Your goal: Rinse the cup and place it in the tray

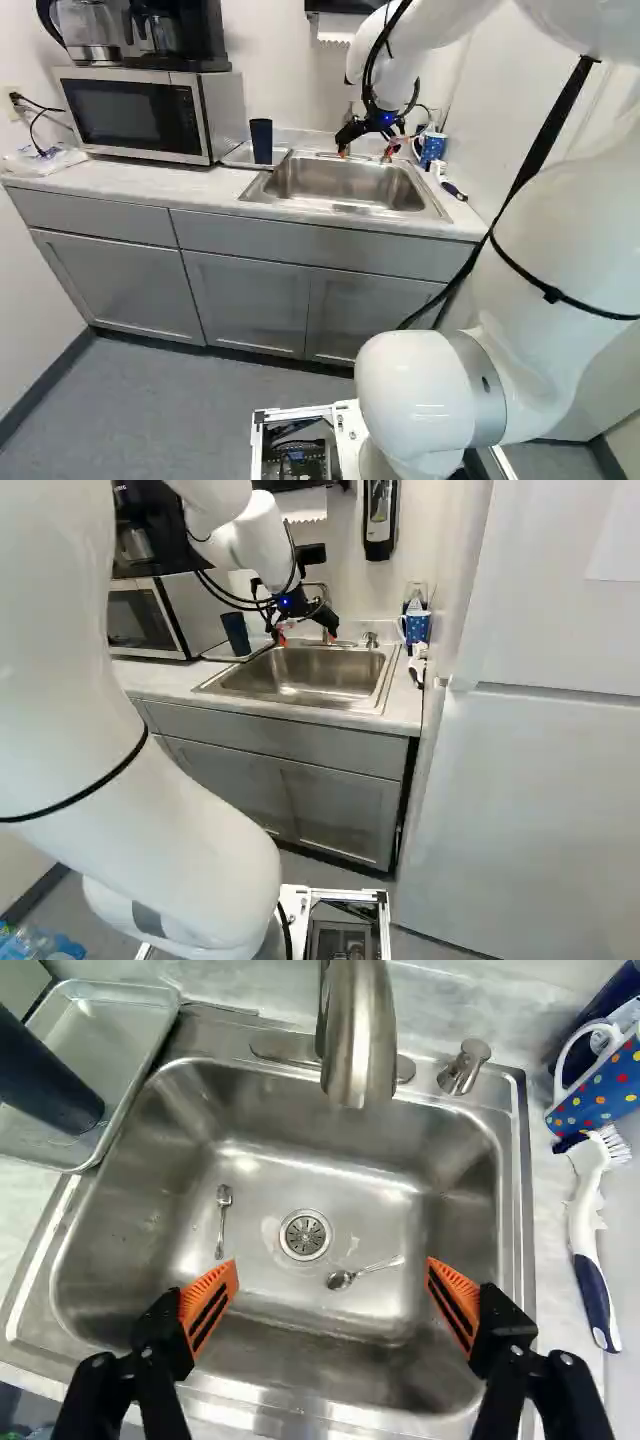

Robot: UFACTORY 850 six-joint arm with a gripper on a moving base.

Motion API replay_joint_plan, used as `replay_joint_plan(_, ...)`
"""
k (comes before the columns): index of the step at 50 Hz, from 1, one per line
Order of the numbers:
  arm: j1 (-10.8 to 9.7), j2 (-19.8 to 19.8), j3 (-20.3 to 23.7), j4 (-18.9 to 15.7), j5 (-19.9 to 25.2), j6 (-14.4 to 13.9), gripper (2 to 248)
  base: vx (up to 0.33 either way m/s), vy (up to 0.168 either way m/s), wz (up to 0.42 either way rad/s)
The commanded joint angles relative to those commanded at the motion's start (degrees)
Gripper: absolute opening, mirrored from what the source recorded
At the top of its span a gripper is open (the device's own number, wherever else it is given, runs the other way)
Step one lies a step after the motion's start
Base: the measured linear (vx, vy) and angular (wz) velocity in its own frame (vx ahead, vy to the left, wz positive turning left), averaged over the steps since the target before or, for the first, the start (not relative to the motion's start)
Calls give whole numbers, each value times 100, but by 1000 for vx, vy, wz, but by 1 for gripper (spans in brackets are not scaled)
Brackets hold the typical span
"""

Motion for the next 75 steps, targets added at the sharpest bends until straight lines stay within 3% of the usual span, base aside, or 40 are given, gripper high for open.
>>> replay_joint_plan(24, 0, 0, 0, 0, 0, 0, 247, -1, 26, 22)
replay_joint_plan(75, 0, 0, 0, 0, 0, 0, 247, -83, 79, 2)
